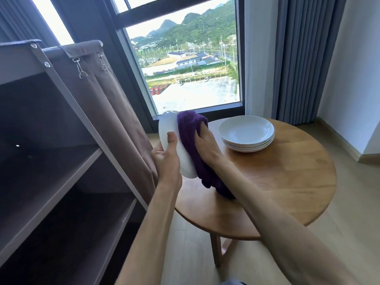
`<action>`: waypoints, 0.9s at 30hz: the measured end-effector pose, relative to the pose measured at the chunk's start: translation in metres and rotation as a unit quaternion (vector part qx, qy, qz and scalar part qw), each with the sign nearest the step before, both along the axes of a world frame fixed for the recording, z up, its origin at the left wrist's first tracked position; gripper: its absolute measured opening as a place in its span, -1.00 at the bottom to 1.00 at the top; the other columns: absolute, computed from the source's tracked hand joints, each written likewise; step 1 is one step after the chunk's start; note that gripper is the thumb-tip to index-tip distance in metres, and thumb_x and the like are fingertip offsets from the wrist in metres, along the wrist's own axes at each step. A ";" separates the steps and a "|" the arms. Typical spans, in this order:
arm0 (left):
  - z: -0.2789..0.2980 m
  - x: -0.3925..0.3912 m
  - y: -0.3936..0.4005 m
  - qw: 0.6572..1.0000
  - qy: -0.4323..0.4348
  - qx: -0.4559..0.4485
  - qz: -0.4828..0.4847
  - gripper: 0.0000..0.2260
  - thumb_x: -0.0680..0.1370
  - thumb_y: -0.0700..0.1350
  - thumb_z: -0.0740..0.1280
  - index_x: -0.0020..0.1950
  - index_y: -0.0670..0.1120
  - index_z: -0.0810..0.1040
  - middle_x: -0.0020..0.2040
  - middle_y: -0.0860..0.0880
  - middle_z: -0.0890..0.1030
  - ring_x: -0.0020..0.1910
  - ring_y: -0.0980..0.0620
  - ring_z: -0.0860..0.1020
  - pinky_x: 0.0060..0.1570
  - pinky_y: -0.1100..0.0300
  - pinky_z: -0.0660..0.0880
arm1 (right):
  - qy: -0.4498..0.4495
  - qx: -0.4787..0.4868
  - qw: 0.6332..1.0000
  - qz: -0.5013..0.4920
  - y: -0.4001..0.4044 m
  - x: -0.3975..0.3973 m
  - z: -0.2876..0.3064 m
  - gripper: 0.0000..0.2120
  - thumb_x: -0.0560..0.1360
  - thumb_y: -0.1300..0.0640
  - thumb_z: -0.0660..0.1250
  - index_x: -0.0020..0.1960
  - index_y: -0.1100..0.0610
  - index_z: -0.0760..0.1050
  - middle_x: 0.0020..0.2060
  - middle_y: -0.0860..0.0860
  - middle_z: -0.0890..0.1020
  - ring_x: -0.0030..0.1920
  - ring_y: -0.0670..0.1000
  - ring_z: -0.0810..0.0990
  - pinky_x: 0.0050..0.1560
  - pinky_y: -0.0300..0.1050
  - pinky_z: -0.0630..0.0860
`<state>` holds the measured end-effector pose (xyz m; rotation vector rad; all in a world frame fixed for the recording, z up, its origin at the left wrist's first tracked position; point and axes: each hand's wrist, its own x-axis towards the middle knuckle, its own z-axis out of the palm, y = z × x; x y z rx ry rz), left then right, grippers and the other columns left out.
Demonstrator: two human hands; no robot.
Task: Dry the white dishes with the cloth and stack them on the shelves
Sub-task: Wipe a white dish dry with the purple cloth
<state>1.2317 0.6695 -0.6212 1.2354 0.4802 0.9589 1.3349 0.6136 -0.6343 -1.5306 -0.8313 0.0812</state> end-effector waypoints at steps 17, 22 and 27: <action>-0.023 0.011 -0.013 0.998 0.030 0.039 -0.026 -0.80 0.56 0.08 0.43 -0.24 0.09 0.71 -0.30 0.07 0.65 -0.28 0.11 0.60 -0.27 0.19 0.57 | 0.120 0.038 0.990 -0.071 0.016 0.011 0.021 -0.55 0.54 -0.23 0.10 0.22 0.06 0.45 0.08 0.10 0.63 0.08 0.16 0.60 0.20 0.16 0.51; -0.024 0.018 -0.002 0.997 -0.044 -0.066 -0.006 -0.75 0.61 0.06 0.41 -0.21 0.02 0.73 -0.21 0.01 0.68 -0.19 0.04 0.63 -0.21 0.20 0.61 | -0.057 0.061 0.996 -0.018 0.008 -0.020 0.008 -0.81 0.52 -0.07 0.37 0.08 -0.02 0.52 -0.06 -0.07 0.65 0.00 0.02 0.63 0.06 0.15 0.56; -0.047 0.015 0.001 0.980 -0.068 -0.188 -0.019 -0.79 0.68 -0.09 0.28 0.15 -0.18 0.63 0.08 -0.24 0.64 0.10 -0.23 0.59 0.17 -0.07 0.55 | -0.124 -0.016 0.991 -0.047 -0.002 -0.027 -0.019 -0.71 0.49 0.03 0.43 0.16 0.10 0.53 0.02 0.02 0.68 0.04 0.07 0.62 0.11 0.12 0.52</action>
